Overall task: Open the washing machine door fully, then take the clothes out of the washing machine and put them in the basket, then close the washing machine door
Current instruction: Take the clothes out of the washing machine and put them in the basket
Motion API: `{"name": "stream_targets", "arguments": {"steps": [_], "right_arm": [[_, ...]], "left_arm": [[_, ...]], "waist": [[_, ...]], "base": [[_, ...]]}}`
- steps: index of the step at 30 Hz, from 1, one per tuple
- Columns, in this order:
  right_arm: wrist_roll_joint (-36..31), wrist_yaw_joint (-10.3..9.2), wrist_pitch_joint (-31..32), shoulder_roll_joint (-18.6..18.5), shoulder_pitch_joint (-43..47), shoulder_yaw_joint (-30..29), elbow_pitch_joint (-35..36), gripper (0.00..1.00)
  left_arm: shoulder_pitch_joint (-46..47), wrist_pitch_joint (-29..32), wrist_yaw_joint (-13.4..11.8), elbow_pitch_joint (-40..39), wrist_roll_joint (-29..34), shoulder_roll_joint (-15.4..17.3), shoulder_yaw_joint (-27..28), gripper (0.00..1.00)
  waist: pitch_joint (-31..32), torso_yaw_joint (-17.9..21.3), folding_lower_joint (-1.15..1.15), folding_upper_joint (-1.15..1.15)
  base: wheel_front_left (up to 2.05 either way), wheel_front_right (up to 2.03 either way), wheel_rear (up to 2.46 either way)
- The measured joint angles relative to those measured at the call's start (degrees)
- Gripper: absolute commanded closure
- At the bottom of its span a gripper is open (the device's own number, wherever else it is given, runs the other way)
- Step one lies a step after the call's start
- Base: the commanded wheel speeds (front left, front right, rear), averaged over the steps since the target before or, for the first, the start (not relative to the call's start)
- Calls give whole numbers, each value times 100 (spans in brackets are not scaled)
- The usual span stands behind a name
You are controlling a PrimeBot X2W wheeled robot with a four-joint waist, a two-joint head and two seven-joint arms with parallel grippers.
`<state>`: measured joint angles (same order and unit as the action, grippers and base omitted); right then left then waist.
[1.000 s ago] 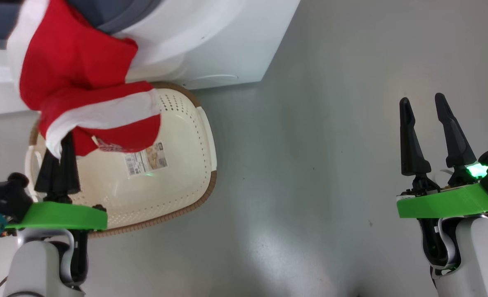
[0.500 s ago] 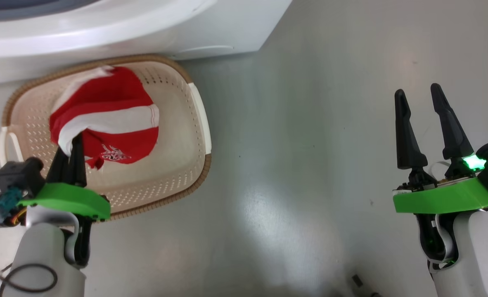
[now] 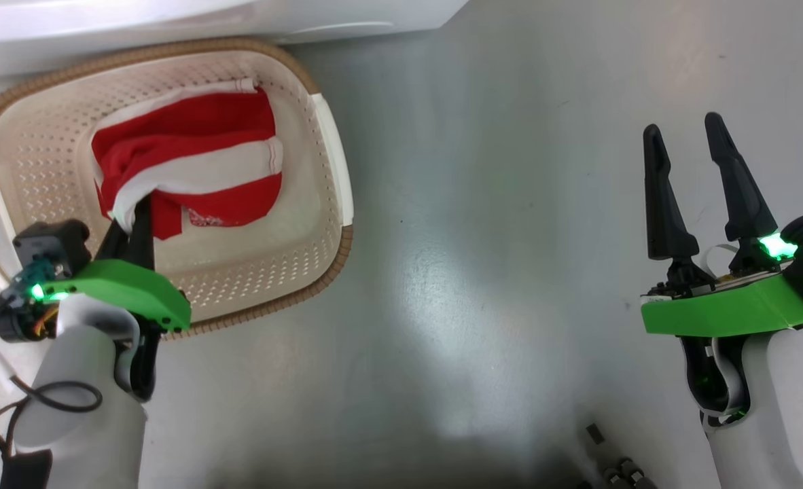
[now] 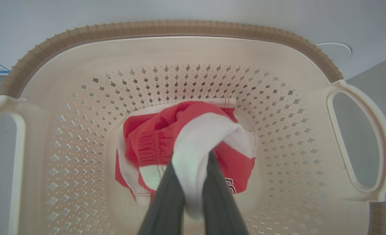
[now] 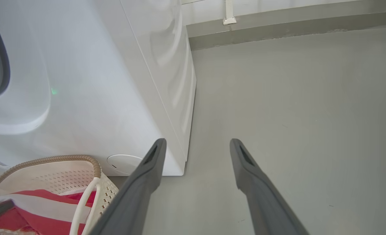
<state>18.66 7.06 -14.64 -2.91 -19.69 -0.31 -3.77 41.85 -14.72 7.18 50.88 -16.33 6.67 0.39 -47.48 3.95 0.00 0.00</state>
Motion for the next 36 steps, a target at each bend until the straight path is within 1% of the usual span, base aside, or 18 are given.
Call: {"name": "stream_targets", "arguments": {"steps": [1, 2, 4, 6, 7, 8, 9, 10, 11, 18, 25, 32, 36], "right_arm": [[-38, 0, 0, 0, -21, 5, 0, 0], [-38, 0, 0, 0, -21, 5, 0, 0], [-81, 0, 0, -1, -52, 8, 3, 0], [-108, 0, 0, -2, -54, 12, 8, 0], [-108, 0, 0, -1, -54, 16, 8, 0], [-108, 0, 0, -1, -54, 14, 8, 0], [-108, 0, 0, -2, -53, 11, 7, 0], [-109, 0, 0, -2, -53, 8, 3, 0], [-110, 0, 0, -2, -53, 1, 3, 0], [-108, 0, 0, -3, -52, -26, -52, 0], [-101, 0, 0, -3, -28, -26, -201, 0], [-96, 0, 0, -2, 154, -27, -358, 0], [-96, 0, 0, -2, 322, -37, -457, 0]], "left_arm": [[44, 0, 0, 27, -8, 1, -15, 98], [44, 0, 0, 27, -8, 1, -15, 93], [78, 0, 0, 58, -9, 1, -31, 91], [79, 0, 0, 92, -42, 5, -29, 87], [79, 0, 0, 109, -69, 10, -27, 78], [79, 0, 0, 111, -98, 11, -27, 67], [79, 0, 0, 111, -109, 10, -27, 54], [79, 0, 0, 109, -111, 9, -24, 24], [78, 0, 0, 94, -124, 10, -12, 0], [-20, 0, 0, -174, -134, 4, 70, 0], [-486, 0, 0, -501, -124, 7, 292, 0], [-989, 0, 0, -1259, -46, -1, 539, 0], [-1354, 0, 1, -1677, 102, -67, 776, 0]], "waist": [[-27, -14, 0, 0], [-27, -14, 0, 0], [-63, -46, 0, 0], [-74, -69, 0, 0], [-67, -72, 0, 0], [-54, -73, 0, 0], [-38, -75, 0, 0], [-15, -78, 0, 0], [11, -80, 0, 0], [299, -99, 0, 0], [766, -104, 0, 0], [1343, -78, 0, 0], [1697, -67, 0, 0]], "base": [[0, 0, 0], [0, 0, 0], [0, 0, 0], [0, 0, 0], [0, 0, 0], [0, 0, 0], [0, 0, 0], [0, 0, 0], [0, 0, 0], [0, 0, 0], [0, 0, 0], [0, 0, 0], [0, 0, 0]]}}
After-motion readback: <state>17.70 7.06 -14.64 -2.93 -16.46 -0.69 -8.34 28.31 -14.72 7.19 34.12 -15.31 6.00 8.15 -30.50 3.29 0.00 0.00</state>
